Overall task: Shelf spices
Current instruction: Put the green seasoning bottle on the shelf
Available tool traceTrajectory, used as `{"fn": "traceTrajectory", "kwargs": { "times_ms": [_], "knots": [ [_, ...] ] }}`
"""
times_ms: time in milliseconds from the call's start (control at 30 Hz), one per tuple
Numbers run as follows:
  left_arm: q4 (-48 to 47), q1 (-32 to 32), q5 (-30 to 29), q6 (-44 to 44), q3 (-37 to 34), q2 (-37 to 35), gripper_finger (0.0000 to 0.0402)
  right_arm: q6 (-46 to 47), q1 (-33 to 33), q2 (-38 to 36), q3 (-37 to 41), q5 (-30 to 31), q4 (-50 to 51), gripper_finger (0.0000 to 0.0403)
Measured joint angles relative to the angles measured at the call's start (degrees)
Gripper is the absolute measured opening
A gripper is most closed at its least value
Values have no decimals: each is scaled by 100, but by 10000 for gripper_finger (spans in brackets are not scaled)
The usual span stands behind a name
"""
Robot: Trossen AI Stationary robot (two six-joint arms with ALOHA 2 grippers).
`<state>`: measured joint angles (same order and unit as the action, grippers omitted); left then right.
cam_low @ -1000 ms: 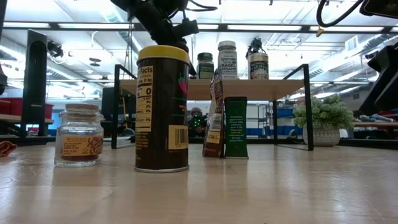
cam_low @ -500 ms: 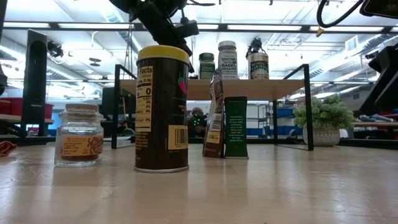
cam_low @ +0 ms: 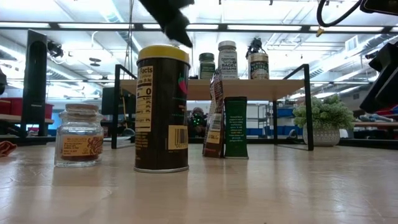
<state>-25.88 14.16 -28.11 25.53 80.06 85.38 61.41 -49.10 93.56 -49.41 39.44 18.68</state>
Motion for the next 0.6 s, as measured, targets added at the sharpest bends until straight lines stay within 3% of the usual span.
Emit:
{"fn": "traceTrajectory", "kwargs": {
  "times_ms": [233, 600],
  "knots": [
    [-727, -262, 1190, -504, 129, 2, 0, -2, 0, 0, 0, 1, -28, 149],
    [-347, -410, 1281, -696, -140, 364, 0, -46, 0, 0, 0, 0, -61, 149]
  ]
}}
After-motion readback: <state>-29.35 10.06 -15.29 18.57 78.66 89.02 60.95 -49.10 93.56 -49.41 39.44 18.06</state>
